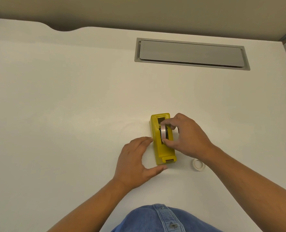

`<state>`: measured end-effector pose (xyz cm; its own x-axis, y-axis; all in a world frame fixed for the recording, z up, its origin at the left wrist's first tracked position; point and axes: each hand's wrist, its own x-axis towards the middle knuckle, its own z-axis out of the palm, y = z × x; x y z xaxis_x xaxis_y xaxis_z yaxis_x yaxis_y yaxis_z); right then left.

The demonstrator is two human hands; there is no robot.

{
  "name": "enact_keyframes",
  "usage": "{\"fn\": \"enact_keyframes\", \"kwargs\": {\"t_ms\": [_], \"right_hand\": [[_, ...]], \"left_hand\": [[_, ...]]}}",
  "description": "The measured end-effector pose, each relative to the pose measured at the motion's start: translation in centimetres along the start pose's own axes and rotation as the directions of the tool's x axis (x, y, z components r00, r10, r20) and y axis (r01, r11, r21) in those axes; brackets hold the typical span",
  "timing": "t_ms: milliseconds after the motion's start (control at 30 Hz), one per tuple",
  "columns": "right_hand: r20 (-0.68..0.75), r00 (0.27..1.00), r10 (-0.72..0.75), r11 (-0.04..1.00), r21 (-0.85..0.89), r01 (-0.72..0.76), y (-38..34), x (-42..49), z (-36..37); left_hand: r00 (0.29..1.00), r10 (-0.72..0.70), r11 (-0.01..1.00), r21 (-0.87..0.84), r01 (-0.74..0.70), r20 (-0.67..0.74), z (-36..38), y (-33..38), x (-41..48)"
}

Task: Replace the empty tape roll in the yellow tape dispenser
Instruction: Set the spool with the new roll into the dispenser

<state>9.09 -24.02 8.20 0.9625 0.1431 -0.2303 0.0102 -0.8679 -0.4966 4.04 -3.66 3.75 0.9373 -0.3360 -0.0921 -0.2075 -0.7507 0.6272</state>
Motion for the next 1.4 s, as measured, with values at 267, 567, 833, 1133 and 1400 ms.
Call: {"fn": "enact_keyframes", "kwargs": {"t_ms": [267, 567, 833, 1133, 1400], "right_hand": [[-0.001, 1.0, -0.011, 1.0, -0.006, 0.011, -0.1, -0.2, -0.2], [0.024, 0.999, -0.025, 0.999, -0.021, 0.025, -0.4, 0.4, -0.6], [0.022, 1.0, -0.018, 1.0, -0.003, 0.018, -0.1, 0.4, -0.6], [0.014, 1.0, -0.018, 1.0, -0.001, 0.018, 0.0, 0.1, -0.4], [0.001, 1.0, -0.003, 0.998, 0.059, 0.003, 0.5, -0.6, -0.3]], "left_hand": [[0.998, -0.061, 0.997, 0.038, 0.06, 0.012, 0.6, 1.5, 0.0], [0.998, -0.008, 0.999, 0.054, 0.004, 0.07, 0.0, 0.9, -0.2], [0.992, 0.019, 0.997, 0.07, -0.028, 0.126, -0.8, 0.3, 0.4], [0.992, 0.008, 0.999, 0.038, -0.013, 0.126, -0.7, 0.4, 0.5], [0.993, -0.006, 0.999, 0.045, 0.001, 0.121, -0.7, 0.7, 0.4]]}}
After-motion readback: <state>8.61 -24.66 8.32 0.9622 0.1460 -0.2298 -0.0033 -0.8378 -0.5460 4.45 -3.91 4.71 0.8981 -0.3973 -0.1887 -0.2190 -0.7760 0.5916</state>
